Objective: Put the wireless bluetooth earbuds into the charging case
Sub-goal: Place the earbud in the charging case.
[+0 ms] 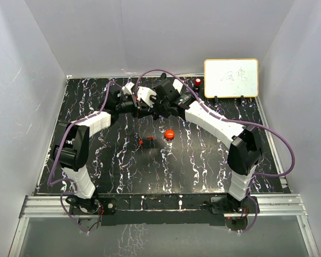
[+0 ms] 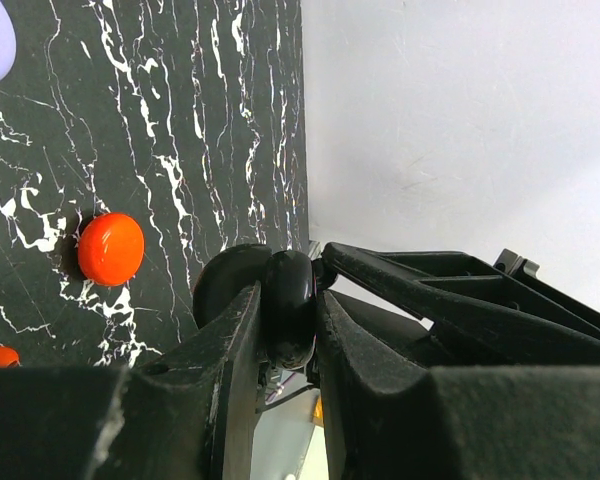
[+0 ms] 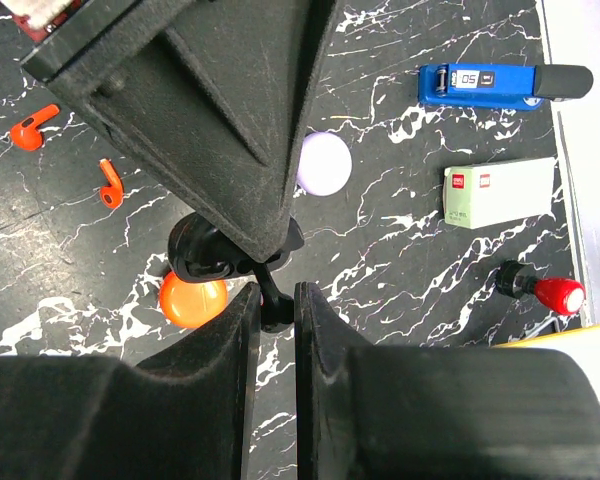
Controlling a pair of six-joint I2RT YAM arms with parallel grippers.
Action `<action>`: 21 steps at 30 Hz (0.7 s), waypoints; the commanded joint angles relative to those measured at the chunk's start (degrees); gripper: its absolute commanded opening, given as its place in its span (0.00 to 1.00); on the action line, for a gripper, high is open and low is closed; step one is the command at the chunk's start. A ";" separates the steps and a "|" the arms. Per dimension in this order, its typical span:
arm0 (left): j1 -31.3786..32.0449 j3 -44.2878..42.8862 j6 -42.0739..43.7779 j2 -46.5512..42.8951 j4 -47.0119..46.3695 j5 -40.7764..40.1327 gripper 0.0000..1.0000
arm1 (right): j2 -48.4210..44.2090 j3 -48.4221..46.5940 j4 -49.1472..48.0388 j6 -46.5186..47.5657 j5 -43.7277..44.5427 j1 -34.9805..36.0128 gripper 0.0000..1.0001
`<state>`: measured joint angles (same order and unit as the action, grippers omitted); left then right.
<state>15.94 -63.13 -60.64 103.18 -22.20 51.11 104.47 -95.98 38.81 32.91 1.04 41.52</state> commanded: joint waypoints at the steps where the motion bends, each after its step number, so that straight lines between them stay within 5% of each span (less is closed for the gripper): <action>1: 0.23 -2.43 0.01 -2.41 0.48 1.71 0.00 | -2.01 -2.70 -2.20 -0.56 -0.70 0.18 0.00; 21: 0.24 -3.92 0.79 -2.66 2.33 0.50 0.00 | -2.54 -2.08 -1.33 -0.39 -0.78 0.18 0.00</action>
<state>15.97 -64.49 -59.96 103.18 -20.73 50.96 104.47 -95.98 38.87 32.88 0.86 41.52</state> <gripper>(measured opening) 0.235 0.150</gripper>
